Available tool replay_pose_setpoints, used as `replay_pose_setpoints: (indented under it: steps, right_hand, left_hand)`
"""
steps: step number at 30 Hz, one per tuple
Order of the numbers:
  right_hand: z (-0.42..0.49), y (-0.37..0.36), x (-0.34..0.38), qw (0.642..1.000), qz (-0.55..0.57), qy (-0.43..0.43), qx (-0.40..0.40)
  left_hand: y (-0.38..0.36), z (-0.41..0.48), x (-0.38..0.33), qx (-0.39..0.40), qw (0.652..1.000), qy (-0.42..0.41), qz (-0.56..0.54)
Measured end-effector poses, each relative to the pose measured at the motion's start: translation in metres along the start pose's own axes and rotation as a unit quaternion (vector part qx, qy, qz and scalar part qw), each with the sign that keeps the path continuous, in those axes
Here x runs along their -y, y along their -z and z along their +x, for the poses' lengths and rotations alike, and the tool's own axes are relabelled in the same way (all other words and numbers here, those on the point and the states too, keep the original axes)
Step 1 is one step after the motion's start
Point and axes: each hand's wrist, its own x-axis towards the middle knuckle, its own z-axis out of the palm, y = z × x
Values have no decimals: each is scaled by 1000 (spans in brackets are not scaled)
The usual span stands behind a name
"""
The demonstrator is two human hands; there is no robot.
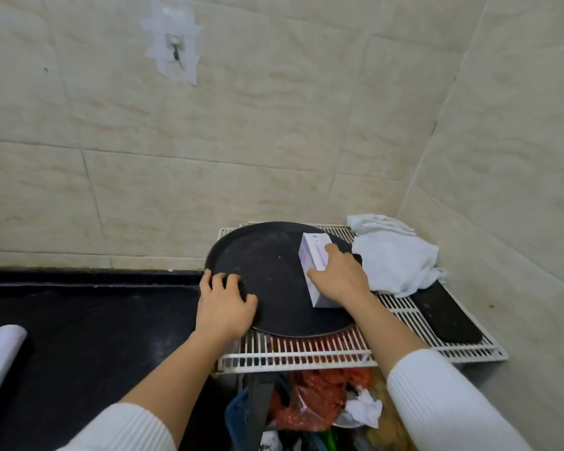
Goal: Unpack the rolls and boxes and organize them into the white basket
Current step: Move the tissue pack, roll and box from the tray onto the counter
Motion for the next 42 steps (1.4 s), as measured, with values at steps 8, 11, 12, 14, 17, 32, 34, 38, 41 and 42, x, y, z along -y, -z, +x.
replay_pose_setpoints:
  steps: [8,11,12,14,17,32,34,38,41,42]
  right_hand:
    - [-12,-3,69,989,113,92,-22]
    - [-17,-17,115,979,150,139,-15]
    - [-20,-24,132,974,162,156,-10]
    - [-28,-43,169,966,184,182,1]
    - [-49,-84,218,955,208,207,37]
    - [-189,-332,313,977,50,92,186]
    - [-196,-344,319,982,42,76,170]
    - [-210,-356,325,985,13,47,163]
    - [-215,-357,328,989,-10,42,145]
    - [-215,-357,329,990,-23,48,129]
  left_hand:
    - [33,2,18,106,988,-32,-110]
    - [54,-18,62,9,990,-32,-135]
    - [60,-25,79,-4,992,-13,-126]
    - [72,-38,120,-19,994,29,-100]
    - [84,-65,183,-46,993,87,-65]
    - [123,-195,478,-78,937,341,13]
    - [122,-192,498,-37,947,314,51]
    - [116,-190,514,26,952,296,77]
    - [112,-197,519,37,954,285,86]
    - [111,-198,519,38,954,283,91]
